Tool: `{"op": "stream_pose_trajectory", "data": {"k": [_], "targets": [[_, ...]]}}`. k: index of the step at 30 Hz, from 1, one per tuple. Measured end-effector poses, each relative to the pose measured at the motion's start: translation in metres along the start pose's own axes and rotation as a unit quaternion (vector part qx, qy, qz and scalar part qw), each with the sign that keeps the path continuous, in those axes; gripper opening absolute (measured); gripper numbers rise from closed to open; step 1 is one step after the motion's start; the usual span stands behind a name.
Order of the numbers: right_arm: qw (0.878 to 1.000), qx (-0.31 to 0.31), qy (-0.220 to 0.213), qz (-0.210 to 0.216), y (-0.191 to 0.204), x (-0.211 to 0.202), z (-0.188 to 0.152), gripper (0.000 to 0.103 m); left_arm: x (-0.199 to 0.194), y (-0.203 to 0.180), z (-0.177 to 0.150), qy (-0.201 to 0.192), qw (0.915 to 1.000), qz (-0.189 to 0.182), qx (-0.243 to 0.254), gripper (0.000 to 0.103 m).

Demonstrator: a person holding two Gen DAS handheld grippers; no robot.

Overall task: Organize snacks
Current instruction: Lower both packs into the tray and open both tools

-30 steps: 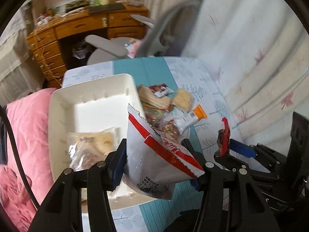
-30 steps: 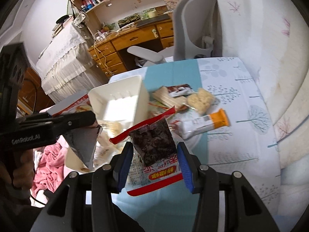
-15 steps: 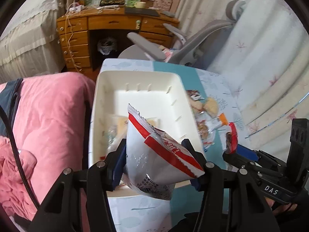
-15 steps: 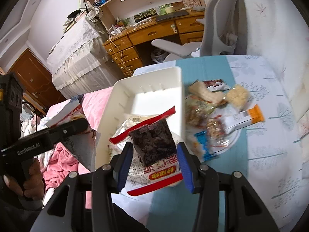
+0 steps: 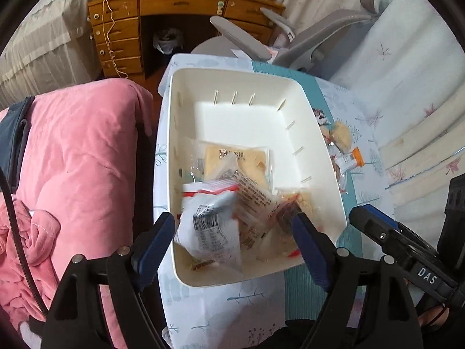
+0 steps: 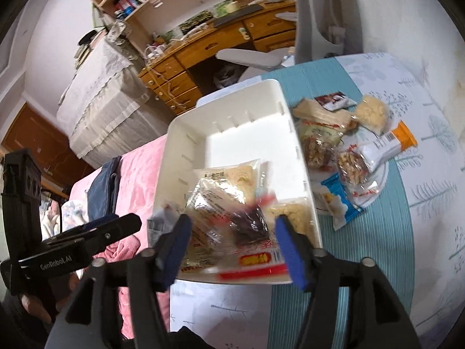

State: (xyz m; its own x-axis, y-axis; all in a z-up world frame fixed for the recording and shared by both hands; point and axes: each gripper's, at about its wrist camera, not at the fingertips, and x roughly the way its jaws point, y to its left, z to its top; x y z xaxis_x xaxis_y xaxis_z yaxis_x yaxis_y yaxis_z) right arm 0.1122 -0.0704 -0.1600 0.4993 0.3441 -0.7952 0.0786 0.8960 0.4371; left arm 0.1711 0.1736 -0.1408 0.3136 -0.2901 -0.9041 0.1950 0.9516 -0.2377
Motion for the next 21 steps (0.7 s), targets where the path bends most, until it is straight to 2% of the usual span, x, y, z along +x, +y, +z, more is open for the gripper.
{"op": "stream_pose_trajectory", "data": {"k": [9, 15, 21], "targets": [[0.998, 0.056, -0.019, -0.019, -0.032, -0.023, -0.007, 0.070, -0.003, -0.028, -0.005, -0.007, 0.9997, -0.021, 0.005, 0.085], [0.993, 0.116, -0.021, -0.008, -0.071, -0.028, -0.004, 0.070, -0.011, -0.058, -0.014, -0.011, 0.9998, -0.007, 0.016, 0.085], [0.993, 0.115, -0.004, 0.003, -0.108, -0.033, 0.010, 0.070, -0.014, -0.093, -0.016, -0.023, 0.9996, 0.008, -0.015, 0.085]]}}
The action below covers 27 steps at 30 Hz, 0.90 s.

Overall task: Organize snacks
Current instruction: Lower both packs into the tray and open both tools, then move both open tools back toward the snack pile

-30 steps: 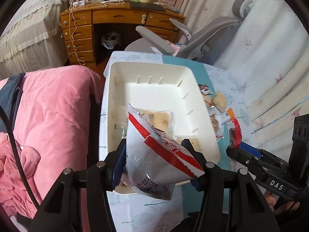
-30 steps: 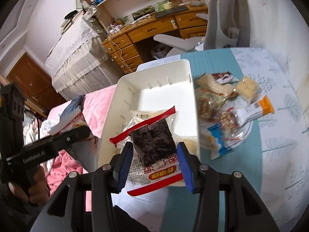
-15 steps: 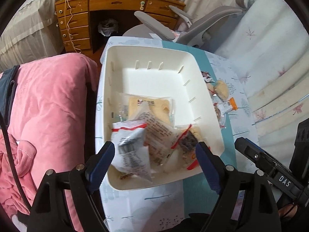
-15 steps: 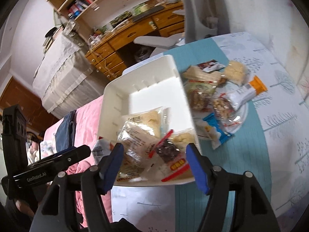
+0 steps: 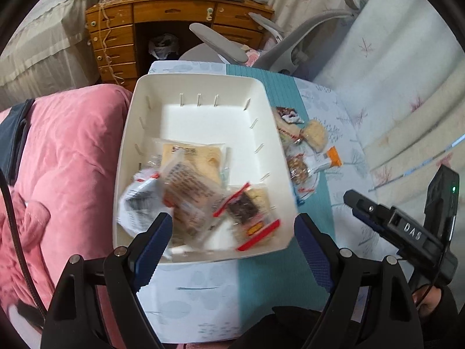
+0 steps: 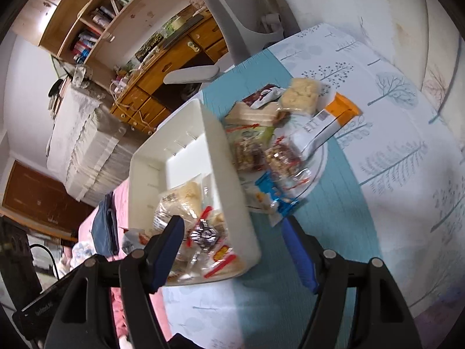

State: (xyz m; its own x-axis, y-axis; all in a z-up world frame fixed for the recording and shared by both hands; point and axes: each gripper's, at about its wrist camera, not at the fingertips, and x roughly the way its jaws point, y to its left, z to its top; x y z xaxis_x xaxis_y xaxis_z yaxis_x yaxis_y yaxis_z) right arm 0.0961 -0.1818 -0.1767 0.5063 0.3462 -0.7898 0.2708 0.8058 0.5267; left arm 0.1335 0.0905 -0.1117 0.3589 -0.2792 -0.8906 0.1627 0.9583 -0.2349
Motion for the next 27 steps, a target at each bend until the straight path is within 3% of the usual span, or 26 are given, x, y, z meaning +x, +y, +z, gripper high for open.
{"op": "stream_pose_trajectory", "data": {"k": [12, 20, 27], "targets": [[0.993, -0.098, 0.061, 0.028, -0.067, -0.021, 0.056, 0.071, 0.017, -0.108, -0.027, -0.002, 0.9950, 0.044, -0.090, 0.085], [0.970, -0.227, 0.080, 0.017, -0.096, -0.026, 0.075, 0.071, 0.047, -0.151, -0.053, -0.007, 0.9791, 0.069, -0.191, 0.085], [0.951, -0.301, 0.071, 0.024, -0.101, -0.028, 0.090, 0.071, 0.059, -0.171, -0.057, -0.044, 0.9644, 0.081, -0.248, 0.085]]}}
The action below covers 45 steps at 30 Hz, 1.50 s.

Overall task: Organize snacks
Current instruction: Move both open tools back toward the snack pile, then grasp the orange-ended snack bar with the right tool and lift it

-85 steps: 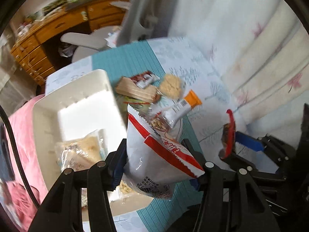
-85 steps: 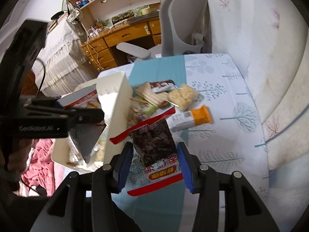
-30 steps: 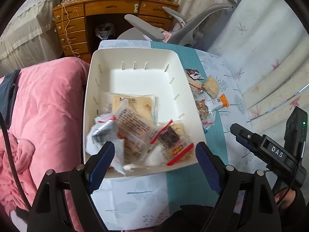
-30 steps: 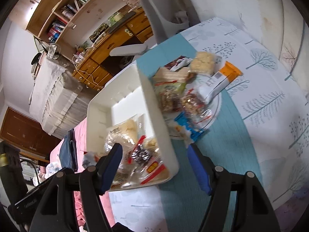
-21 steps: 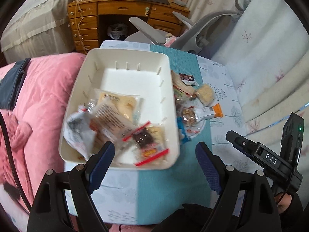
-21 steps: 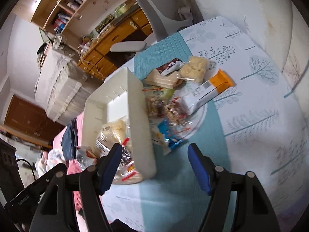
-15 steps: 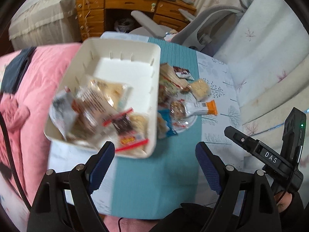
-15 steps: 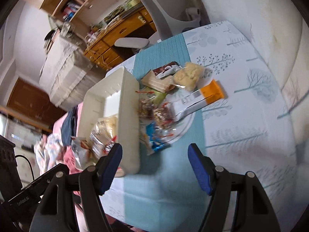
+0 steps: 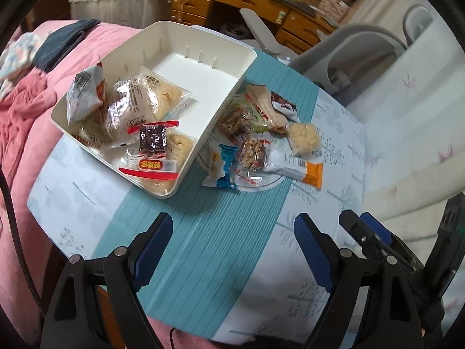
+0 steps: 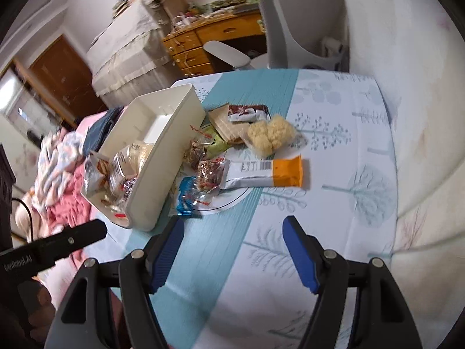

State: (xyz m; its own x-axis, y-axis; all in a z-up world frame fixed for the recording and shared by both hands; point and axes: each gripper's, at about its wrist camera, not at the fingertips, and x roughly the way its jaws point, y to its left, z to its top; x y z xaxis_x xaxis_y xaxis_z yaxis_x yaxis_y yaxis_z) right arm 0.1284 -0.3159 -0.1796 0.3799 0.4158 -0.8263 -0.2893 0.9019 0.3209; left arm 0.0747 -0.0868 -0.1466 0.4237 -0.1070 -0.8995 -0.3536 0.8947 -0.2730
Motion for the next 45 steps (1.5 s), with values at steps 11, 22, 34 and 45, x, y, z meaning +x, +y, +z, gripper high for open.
{"op": "stream_pose_trajectory", "data": {"k": [11, 22, 34, 45], "targets": [[0.986, -0.166, -0.021, -0.020, -0.008, 0.030, 0.023, 0.071, 0.056, -0.012, -0.008, -0.064, 0.9944, 0.011, -0.083, 0.085], [0.957, -0.284, -0.062, -0.016, -0.023, 0.079, 0.024, 0.071, 0.112, -0.019, -0.004, -0.106, 0.9873, 0.081, -0.085, 0.084], [0.940, -0.336, -0.063, -0.017, -0.025, 0.123, 0.019, 0.071, 0.147, -0.010, 0.007, -0.099, 0.9832, 0.129, -0.082, 0.081], [0.934, -0.357, -0.010, -0.014, -0.023, 0.148, 0.020, 0.061, 0.161, -0.012, 0.024, -0.097, 0.9801, 0.146, -0.092, 0.071]]}}
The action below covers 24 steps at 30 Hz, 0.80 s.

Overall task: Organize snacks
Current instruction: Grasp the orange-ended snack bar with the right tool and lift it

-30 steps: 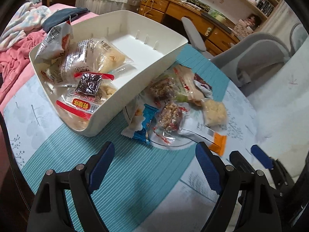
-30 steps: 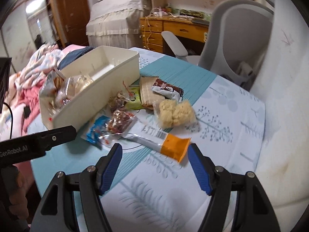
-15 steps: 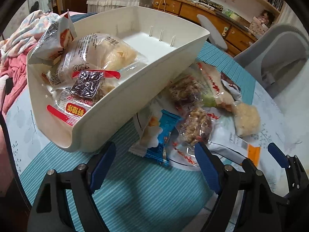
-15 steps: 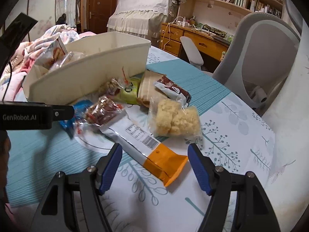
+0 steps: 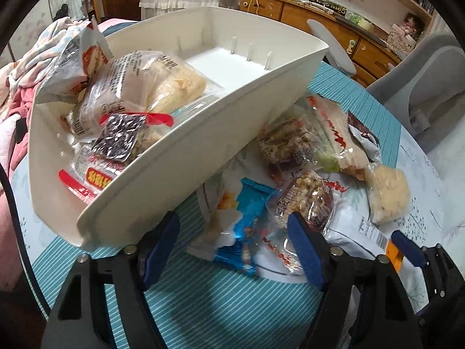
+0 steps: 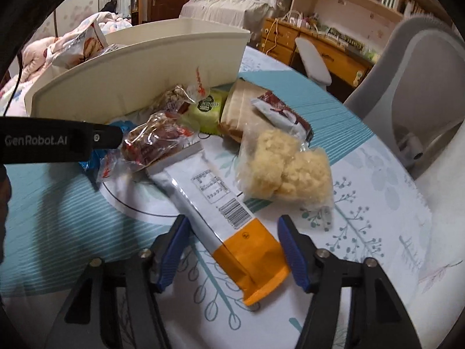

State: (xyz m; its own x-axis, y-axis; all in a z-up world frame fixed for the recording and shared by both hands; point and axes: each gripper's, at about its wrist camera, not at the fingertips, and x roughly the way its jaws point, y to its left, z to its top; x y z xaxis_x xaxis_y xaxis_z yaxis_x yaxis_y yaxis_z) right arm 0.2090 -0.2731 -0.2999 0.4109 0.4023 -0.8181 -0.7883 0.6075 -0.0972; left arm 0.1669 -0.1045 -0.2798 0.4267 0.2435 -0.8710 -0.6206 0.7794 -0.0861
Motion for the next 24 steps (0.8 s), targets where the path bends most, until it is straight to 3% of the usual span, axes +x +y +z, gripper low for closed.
{"op": "stream_pose_trajectory", "data": {"k": [4, 6, 8, 18, 24], "targets": [[0.999, 0.044, 0.025, 0.017, -0.007, 0.002, 0.002, 0.055, 0.007, -0.005, 0.004, 0.006, 1.0000, 0.005, 0.005, 0.060], [0.997, 0.064, 0.034, 0.022, -0.009, 0.002, 0.001, 0.052, 0.011, -0.004, 0.003, 0.015, 0.9999, 0.004, 0.003, 0.043], [0.996, 0.082, 0.040, 0.025, -0.011, 0.001, -0.001, 0.048, 0.015, 0.000, 0.001, 0.028, 0.9996, 0.005, -0.002, 0.038], [0.979, 0.171, 0.096, 0.055, -0.010, -0.013, -0.012, 0.040, 0.004, 0.009, -0.012, 0.051, 0.9983, -0.013, 0.024, 0.033], [0.949, 0.263, 0.132, 0.109, -0.003, -0.027, -0.032, 0.039, -0.025, 0.014, -0.023, 0.075, 0.9939, -0.021, 0.078, 0.032]]}}
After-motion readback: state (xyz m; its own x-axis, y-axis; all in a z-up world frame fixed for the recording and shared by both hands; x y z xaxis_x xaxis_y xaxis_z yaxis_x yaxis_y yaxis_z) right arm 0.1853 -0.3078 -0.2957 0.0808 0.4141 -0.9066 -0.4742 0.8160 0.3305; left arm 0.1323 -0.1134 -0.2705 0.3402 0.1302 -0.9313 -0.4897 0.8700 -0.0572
